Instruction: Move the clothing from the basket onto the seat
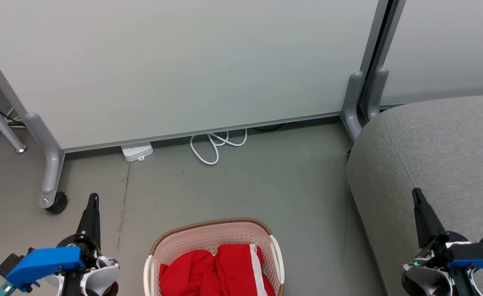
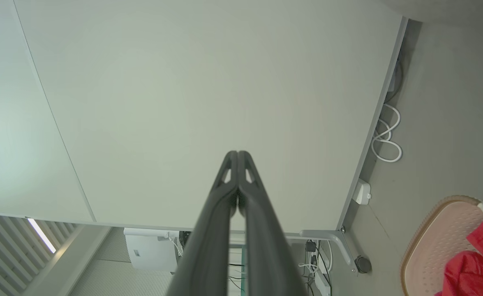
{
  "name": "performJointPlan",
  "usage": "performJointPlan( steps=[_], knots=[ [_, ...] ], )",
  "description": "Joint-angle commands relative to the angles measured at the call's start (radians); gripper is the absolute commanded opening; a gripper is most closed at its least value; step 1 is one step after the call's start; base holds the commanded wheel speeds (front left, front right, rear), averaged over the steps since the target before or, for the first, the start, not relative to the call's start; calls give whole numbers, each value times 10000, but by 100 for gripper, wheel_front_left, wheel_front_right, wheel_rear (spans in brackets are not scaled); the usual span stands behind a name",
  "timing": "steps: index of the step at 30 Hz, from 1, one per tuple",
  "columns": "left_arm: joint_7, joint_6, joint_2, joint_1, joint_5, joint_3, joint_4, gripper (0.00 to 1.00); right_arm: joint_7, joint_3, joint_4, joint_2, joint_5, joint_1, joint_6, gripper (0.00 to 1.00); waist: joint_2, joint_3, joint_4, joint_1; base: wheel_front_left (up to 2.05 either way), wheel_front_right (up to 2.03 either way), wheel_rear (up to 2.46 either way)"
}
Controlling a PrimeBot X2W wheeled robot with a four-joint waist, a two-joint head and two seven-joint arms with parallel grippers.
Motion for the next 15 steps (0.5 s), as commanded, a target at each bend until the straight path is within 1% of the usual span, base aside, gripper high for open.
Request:
performJointPlan(
  steps=[1,15],
  knots=[
    [41,-95,24,-92,-29,13,-43,0,42,-7,-27,15,29,-138,4,0,0,0,0,0,0,0,0],
    [41,-95,24,-92,-29,12,-43,0,42,-7,-27,15,29,-138,4,0,0,0,0,0,0,0,0]
  ],
)
